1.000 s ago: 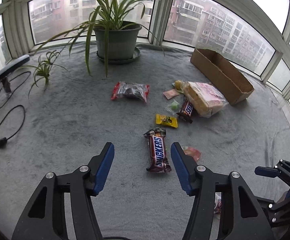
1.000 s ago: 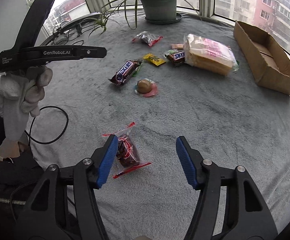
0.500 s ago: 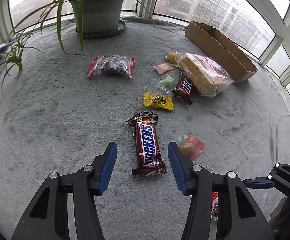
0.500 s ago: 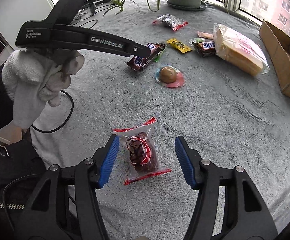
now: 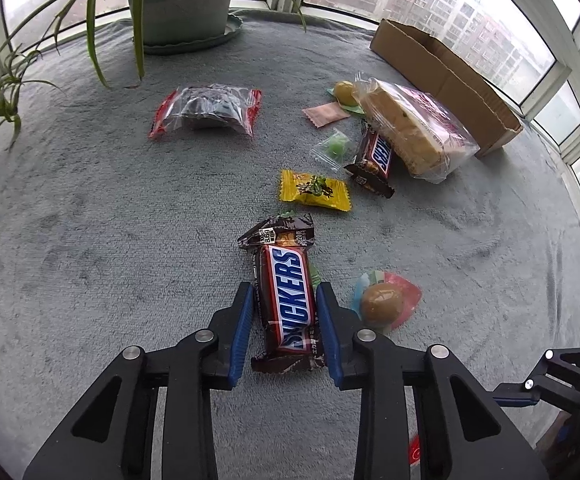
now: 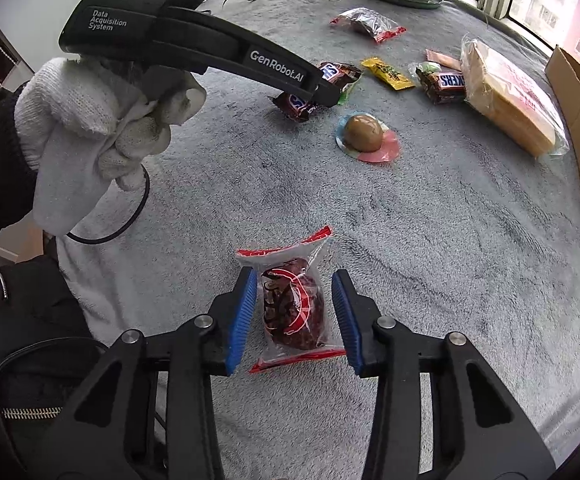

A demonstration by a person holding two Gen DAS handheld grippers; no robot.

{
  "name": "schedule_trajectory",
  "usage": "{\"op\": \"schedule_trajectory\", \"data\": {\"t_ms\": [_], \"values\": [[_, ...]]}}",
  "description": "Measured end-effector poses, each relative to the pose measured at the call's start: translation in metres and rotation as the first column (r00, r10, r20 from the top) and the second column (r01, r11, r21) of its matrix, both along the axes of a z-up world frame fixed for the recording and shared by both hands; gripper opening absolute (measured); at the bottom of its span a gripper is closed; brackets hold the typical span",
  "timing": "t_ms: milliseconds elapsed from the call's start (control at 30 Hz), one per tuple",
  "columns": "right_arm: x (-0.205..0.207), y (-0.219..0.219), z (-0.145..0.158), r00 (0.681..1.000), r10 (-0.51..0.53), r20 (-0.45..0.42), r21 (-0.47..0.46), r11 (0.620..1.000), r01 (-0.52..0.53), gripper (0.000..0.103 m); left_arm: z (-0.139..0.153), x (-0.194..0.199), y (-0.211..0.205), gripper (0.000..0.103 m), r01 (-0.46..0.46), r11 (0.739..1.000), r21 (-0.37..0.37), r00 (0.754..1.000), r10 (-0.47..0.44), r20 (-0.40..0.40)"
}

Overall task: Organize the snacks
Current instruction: 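Grasp the Snickers bar with the left tool while the right tool grasps the red-wrapped bag, then carry both snacks to the cardboard box and open both tools inside it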

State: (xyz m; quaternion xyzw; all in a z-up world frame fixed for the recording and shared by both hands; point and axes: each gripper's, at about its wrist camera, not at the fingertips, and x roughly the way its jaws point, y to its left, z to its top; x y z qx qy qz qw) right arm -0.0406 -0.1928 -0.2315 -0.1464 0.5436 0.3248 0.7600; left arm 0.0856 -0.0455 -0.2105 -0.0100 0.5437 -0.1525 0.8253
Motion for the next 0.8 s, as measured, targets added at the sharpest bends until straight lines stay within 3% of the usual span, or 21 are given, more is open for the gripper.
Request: {"op": "schedule_trajectory", "data": {"t_ms": [400,633,800], "values": [[0.003,-0.003,-0.001,1.0,-0.012,-0.024,0.033,0.999,0.013,0.032,-0.001,0.0,0.008,0.027,-0.013,0.999,-0.034,1.0,0.013,0.002],[0.011,-0.034,0.019,0.992,-0.122,0.02,0.08,0.99,0.12,0.032,0.008,-0.004,0.022,0.027,-0.053,0.997,-0.058,0.998,0.054,0.013],[0.03,-0.068,0.054,0.968,-0.229,0.102,0.11,0.97,0.218,0.032,0.03,-0.005,0.028,0.027,-0.06,0.995,-0.083,0.997,0.064,0.051]]}}
